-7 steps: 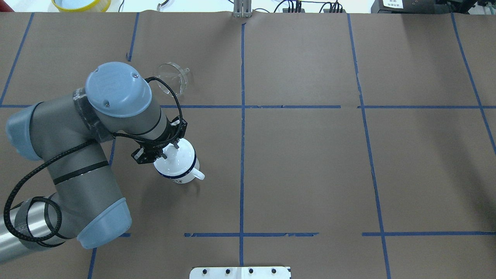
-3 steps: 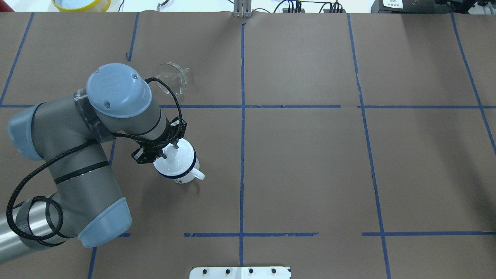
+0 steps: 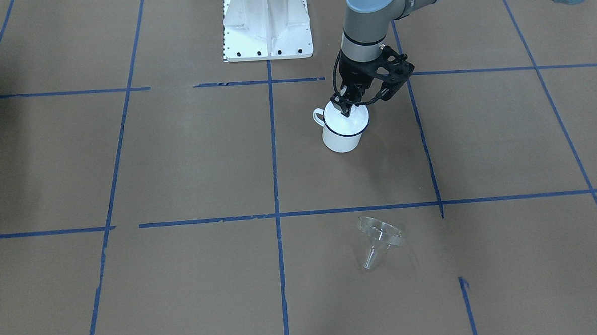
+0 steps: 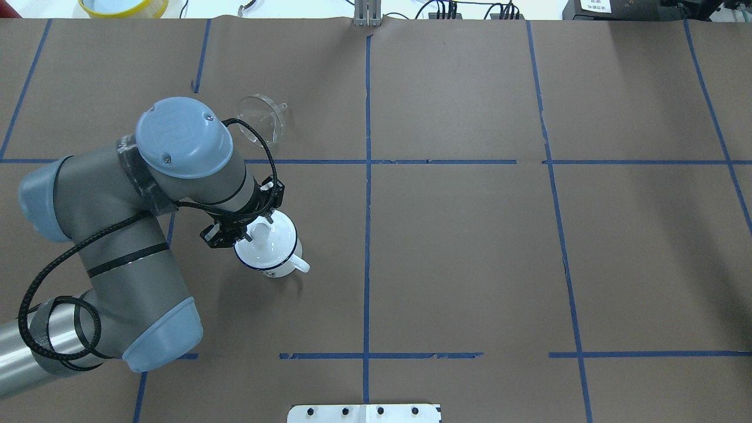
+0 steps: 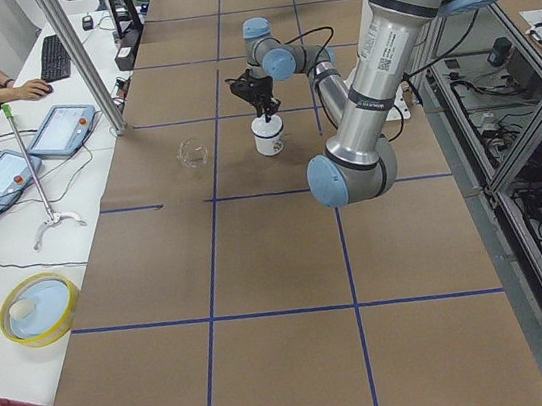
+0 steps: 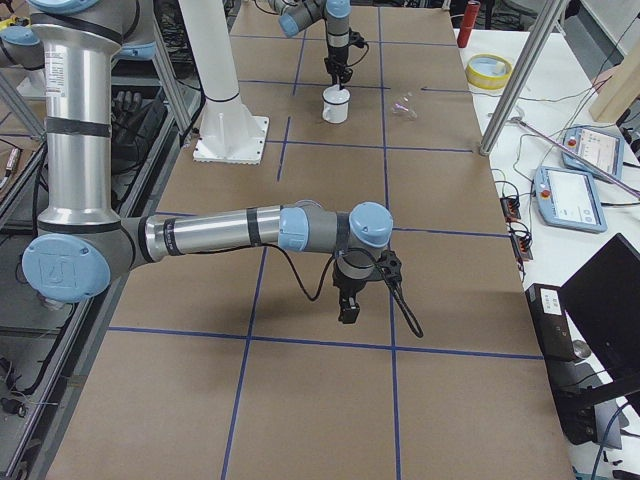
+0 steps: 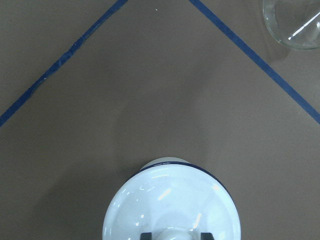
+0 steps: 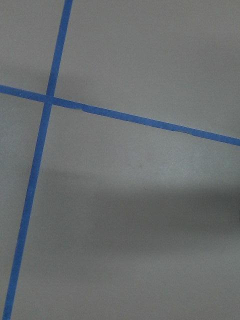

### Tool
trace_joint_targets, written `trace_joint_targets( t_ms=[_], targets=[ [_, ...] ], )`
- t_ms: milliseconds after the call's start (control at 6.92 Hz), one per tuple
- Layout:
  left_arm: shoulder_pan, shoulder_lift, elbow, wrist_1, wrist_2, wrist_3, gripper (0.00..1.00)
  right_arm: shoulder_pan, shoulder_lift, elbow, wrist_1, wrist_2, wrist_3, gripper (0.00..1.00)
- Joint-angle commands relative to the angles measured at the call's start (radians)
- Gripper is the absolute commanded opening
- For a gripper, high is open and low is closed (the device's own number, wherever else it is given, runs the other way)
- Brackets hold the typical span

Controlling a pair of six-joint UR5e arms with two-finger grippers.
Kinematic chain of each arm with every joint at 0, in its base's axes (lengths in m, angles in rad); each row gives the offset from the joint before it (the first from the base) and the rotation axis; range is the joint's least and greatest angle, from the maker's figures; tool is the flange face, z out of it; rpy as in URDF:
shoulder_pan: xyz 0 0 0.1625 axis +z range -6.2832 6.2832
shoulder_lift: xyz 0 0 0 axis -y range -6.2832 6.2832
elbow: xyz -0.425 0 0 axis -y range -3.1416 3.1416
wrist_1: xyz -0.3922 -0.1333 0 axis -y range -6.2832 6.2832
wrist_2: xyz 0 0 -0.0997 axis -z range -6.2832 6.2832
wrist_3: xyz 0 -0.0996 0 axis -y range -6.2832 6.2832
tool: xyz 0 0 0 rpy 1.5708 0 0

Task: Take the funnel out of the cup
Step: 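Lower the lid onto the mug opening with the left gripper, then open the left gripper and withdraw it away from the mug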

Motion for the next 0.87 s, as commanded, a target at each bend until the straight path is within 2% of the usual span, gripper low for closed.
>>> trace_joint_targets(
  t_ms=[0, 145, 289, 434, 723],
  targets=[
    [0.000, 0.001, -0.003, 0.000, 0.002, 0.001, 1.00, 0.000, 0.000, 0.000, 0.000, 0.000, 0.000, 1.00],
    [-0.015, 0.005, -0.040, 0.002, 0.003, 0.056, 1.00, 0.000, 0.000, 0.000, 0.000, 0.000, 0.000, 1.00],
    [-0.062, 0.017, -0.083, 0.006, 0.000, 0.206, 1.00, 0.000, 0.000, 0.000, 0.000, 0.000, -0.001, 1.00],
    [-0.145, 0.087, -0.135, -0.004, -0.003, 0.352, 1.00, 0.000, 0.000, 0.000, 0.000, 0.000, -0.001, 1.00],
    [-0.355, 0.192, -0.140, -0.005, -0.139, 0.744, 1.00, 0.000, 0.000, 0.000, 0.000, 0.000, -0.001, 1.00]
  ],
)
